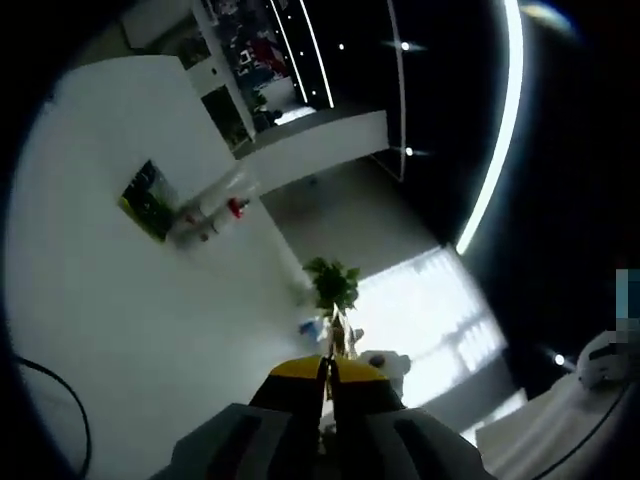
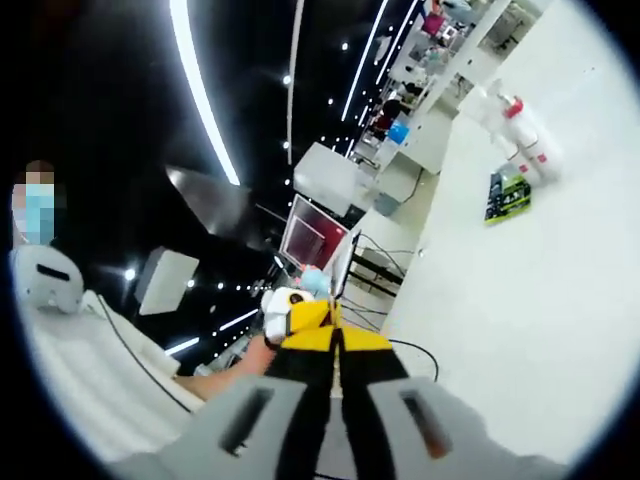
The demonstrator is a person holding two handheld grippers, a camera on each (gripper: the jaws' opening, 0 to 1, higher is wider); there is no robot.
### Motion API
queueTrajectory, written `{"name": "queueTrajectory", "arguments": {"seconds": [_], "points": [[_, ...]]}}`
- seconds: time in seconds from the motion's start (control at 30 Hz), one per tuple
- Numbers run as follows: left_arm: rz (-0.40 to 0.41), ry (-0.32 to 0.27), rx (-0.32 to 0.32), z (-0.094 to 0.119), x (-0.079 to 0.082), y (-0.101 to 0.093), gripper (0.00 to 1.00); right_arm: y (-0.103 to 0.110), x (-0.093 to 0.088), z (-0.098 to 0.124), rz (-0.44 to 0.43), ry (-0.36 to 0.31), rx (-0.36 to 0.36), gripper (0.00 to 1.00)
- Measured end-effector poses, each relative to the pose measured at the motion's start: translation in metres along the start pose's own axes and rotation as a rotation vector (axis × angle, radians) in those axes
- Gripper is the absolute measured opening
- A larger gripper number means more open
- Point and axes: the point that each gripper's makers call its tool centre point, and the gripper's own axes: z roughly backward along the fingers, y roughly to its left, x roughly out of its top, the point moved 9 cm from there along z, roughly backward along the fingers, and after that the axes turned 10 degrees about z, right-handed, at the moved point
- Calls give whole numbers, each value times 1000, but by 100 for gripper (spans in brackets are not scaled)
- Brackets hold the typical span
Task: Arrange the skincare products in the storage area until every visible bottle or jar stands upright without overlapping.
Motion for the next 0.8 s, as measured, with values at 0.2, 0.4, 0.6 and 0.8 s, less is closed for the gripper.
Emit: {"name": "queueTrajectory", "arguments": {"seconds": [0.2,0.4,0.6,0.8], "points": [[1,-6,1,3,0,0,1,1,-2,-3,66,-14,0,3],[2,-24,20,5,5,4,1,-2,-5,-4,63,-19,-20,14],[11,-62,42,10,28,9,0,-7,-10,0,100,-11,-84,22],[-21,-90,76,12,65,9,0,-13,-23,15,168,11,-200,27]]}}
